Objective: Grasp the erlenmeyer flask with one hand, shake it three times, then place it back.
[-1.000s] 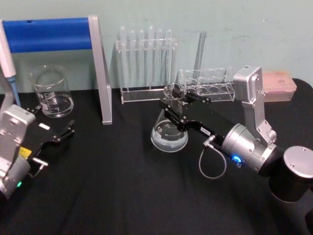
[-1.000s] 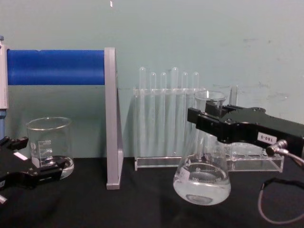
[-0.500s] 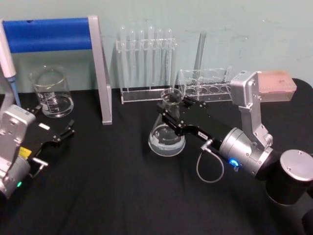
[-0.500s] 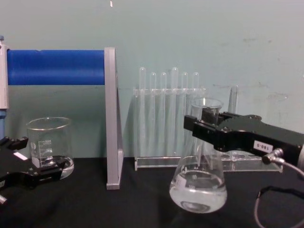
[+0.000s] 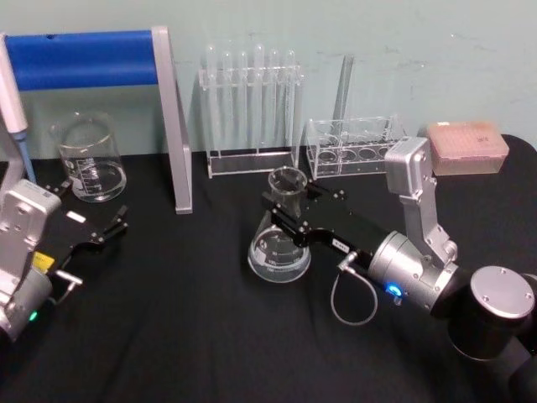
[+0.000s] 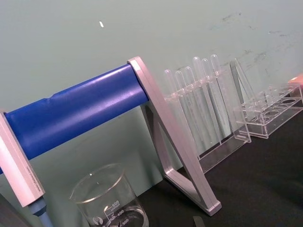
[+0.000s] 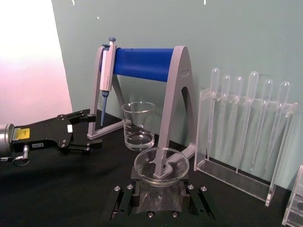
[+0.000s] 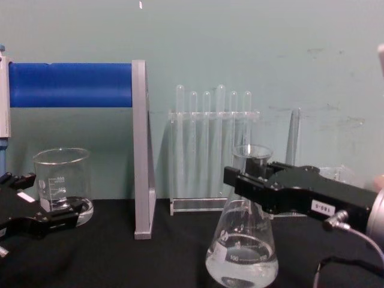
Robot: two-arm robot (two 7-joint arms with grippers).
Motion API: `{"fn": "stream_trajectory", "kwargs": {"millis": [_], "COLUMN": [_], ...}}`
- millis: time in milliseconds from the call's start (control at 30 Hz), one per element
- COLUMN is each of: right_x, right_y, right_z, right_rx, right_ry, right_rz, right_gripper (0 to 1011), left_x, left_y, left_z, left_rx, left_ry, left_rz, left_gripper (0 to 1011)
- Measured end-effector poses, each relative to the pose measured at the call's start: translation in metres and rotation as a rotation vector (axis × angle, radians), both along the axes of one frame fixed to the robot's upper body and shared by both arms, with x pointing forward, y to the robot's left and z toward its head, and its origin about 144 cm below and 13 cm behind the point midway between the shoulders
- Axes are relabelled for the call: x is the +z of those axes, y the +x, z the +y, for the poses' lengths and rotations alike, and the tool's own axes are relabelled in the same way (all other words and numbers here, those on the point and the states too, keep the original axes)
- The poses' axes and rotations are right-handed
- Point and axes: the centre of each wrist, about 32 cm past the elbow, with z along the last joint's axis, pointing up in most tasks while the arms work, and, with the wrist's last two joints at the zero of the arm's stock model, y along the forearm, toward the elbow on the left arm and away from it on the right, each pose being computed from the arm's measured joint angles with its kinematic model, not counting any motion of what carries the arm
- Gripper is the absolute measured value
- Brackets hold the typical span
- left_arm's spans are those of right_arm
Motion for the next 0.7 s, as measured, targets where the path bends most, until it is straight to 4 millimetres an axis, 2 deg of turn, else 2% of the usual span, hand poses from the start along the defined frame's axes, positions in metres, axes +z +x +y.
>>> {"fn": "stream_trajectory", "kwargs": {"millis": [700], "right_x": [-0.020], "right_y": [0.002], "right_z": [0.003], "right_rx": [0.022], "right_ry": [-0.012], "right_rz": [0.032], "right_gripper": [453], "left_x": [0.000], "left_y": [0.000], "left_z": [0.000], "left_rx": [0.000], "left_ry": [0.000], "left_rz": [0.000], "left_gripper": [1001]}}
